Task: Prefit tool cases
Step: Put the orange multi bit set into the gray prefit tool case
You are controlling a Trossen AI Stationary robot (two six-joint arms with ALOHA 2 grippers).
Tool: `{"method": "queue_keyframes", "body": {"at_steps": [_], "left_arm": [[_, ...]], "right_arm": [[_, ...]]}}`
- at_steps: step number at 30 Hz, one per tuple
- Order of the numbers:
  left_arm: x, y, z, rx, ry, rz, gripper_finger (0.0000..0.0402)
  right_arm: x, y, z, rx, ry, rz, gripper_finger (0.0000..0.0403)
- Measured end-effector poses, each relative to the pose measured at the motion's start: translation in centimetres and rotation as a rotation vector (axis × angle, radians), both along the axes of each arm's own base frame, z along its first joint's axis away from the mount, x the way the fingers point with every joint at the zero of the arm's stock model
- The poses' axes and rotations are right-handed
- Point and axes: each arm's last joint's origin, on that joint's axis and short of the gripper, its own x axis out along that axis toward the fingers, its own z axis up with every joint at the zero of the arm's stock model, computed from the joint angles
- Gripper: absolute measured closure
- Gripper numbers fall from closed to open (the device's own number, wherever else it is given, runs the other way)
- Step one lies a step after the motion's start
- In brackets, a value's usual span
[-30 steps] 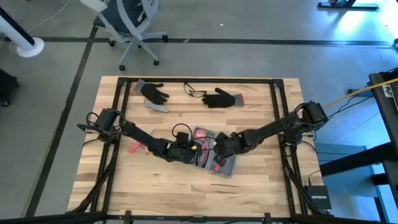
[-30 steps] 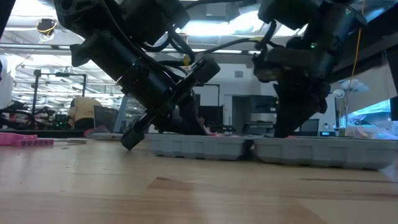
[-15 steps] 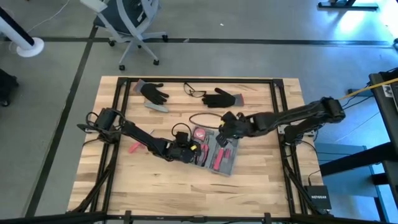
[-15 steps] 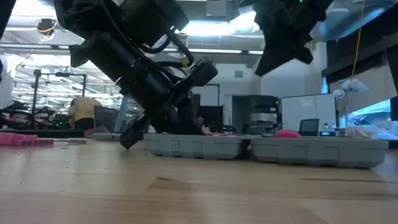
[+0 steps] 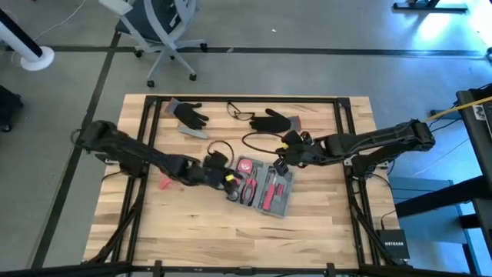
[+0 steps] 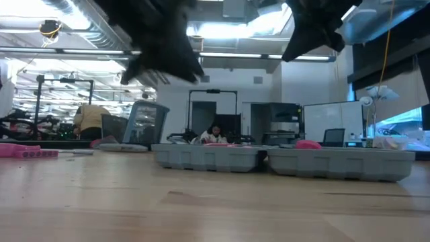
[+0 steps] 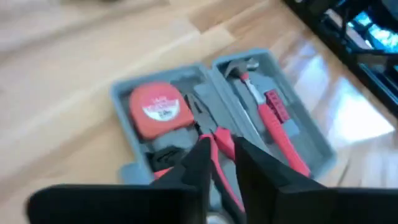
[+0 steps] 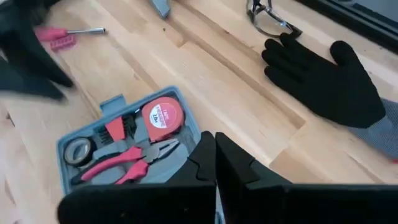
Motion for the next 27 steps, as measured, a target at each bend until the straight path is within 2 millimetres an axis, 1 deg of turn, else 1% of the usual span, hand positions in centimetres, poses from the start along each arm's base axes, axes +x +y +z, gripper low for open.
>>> {"method": "queue_keyframes", "body": {"at_steps": [2,4,6,10,12,14,15,19,20,21,23,25,27], "left_arm": [[-1.6,0.5,1.9,0.018,0.015,-0.039,0.0307],[-3.4,0.8,3.4,0.007,0.05,-0.057,0.0283],[-5.3,1.0,3.8,-0.04,0.128,-0.061,0.0264],[-7.9,0.2,3.4,-0.139,0.307,-0.072,0.0239],[-8.7,-0.3,2.8,-0.152,0.394,-0.082,0.0233],[-9.0,-0.6,2.3,-0.147,0.471,-0.116,0.023],[-9.1,-0.8,2.1,-0.129,0.509,-0.159,0.0229],[-9.5,-0.8,1.4,-0.066,0.676,-0.436,0.0228],[-9.8,-0.5,1.3,-0.061,0.73,-0.463,0.0228],[-10.2,-0.2,1.2,-0.066,0.779,-0.443,0.0228],[-10.6,0.7,0.9,-0.09,0.814,-0.311,0.0228],[-10.6,1.2,0.4,-0.14,0.763,-0.166,0.0228],[-10.2,1.2,-0.4,-0.199,0.673,-0.083,0.0228]], "right_arm": [[0.0,0.0,0.0,-0.015,0.001,0.008,0.0402],[0.0,0.0,0.1,-0.026,0.001,0.003,0.0402],[0.1,0.0,0.1,-0.033,-0.007,0.007,0.0402],[0.7,0.2,0.1,-0.027,-0.04,0.09,0.0402],[1.2,0.4,-0.4,-0.008,-0.063,0.163,0.0402],[1.7,0.6,-1.1,0.008,-0.074,0.203,0.0402],[1.9,0.6,-1.5,0.018,-0.078,0.208,0.0402],[2.8,0.7,-2.3,0.056,-0.104,0.203,0.0402],[3.1,0.7,-2.3,0.057,-0.116,0.204,0.0402],[3.3,0.7,-2.4,0.06,-0.132,0.202,0.0402],[3.6,0.8,-2.3,0.09,-0.176,0.165,0.0402],[3.9,0.6,-2.3,0.127,-0.21,0.109,0.0402],[4.1,0.2,-2.7,0.185,-0.222,0.036,0.0402]]}}
